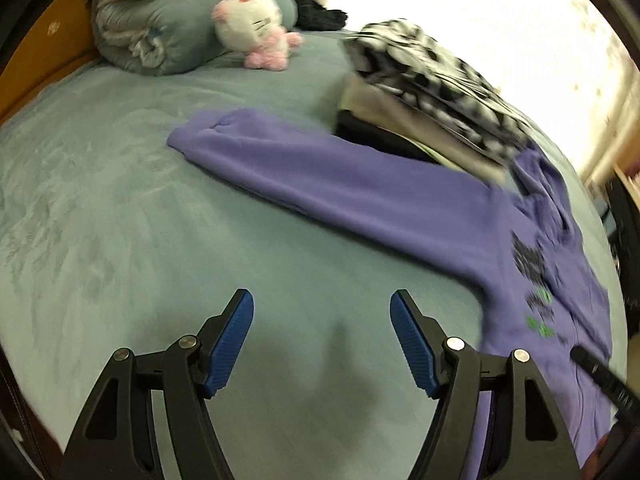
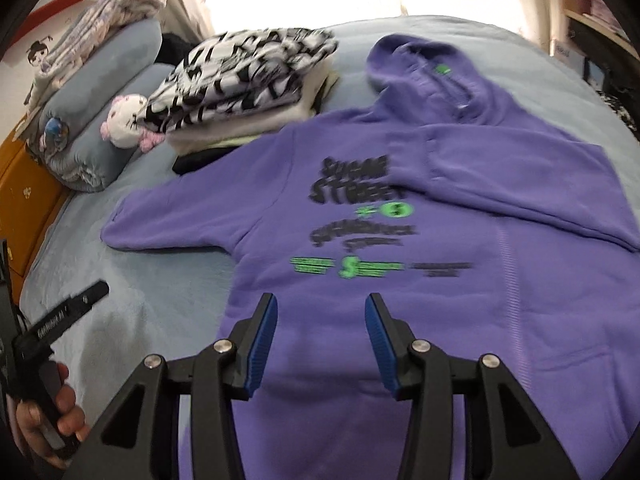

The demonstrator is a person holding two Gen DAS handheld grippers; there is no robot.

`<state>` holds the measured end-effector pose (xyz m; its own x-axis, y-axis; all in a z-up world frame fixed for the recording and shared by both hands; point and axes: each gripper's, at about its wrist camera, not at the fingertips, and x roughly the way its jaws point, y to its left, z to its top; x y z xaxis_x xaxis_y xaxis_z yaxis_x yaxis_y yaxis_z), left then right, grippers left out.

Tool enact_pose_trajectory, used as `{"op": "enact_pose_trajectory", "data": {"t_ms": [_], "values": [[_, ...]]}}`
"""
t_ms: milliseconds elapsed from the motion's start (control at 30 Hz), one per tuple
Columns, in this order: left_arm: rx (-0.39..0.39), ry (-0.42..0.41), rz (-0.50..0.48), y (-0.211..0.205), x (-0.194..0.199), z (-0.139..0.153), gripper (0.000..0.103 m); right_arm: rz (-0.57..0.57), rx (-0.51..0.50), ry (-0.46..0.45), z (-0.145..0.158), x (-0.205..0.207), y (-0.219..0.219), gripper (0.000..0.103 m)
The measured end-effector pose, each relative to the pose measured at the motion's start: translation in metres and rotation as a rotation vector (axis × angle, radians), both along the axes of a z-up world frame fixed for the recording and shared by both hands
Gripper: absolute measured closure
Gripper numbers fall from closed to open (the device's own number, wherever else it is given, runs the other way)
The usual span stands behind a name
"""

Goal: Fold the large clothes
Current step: 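Move the left gripper to the other sleeve and grasp its cuff, then fold the held sleeve across the hoodie front and open the left gripper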

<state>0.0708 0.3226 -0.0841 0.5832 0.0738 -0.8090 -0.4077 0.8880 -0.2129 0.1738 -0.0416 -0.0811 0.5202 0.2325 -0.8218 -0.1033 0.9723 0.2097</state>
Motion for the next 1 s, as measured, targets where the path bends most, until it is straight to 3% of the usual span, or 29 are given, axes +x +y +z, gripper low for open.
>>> {"op": "enact_pose_trajectory", "data": {"t_ms": [367,533,567,600,733,767,800,900,1000], "values": [[-0.344,-0.029,0.01,0.116,0.072,-0.056,0.034,0.077,-0.012,-0.037,-0.013,0.05,0.07,0.057],[-0.42,-0.075,0.055,0.152,0.098,-0.069,0.034,0.094,0.003,-0.029,-0.02,0.058,0.08,0.057],[-0.425,-0.084,0.064,0.157,0.102,-0.071,0.039,0.096,0.005,-0.024,-0.022,0.058,0.08,0.058],[-0.414,-0.097,0.086,0.162,0.107,-0.073,0.042,0.096,0.007,-0.015,-0.024,0.058,0.079,0.057],[-0.321,-0.097,0.112,0.159,0.117,-0.076,0.073,0.08,0.021,0.014,-0.033,0.058,0.07,0.057],[-0.294,-0.095,0.111,0.156,0.118,-0.075,0.088,0.073,0.026,0.021,-0.034,0.057,0.066,0.057],[-0.268,-0.091,0.101,0.149,0.121,-0.071,0.094,0.068,0.03,0.024,-0.035,0.056,0.063,0.057],[-0.15,-0.082,0.12,0.125,0.122,-0.051,0.096,0.057,0.043,0.023,-0.031,0.052,0.053,0.057],[-0.034,-0.153,0.059,0.077,0.118,-0.01,0.096,0.041,0.054,0.001,-0.022,0.046,0.039,0.057]]}}
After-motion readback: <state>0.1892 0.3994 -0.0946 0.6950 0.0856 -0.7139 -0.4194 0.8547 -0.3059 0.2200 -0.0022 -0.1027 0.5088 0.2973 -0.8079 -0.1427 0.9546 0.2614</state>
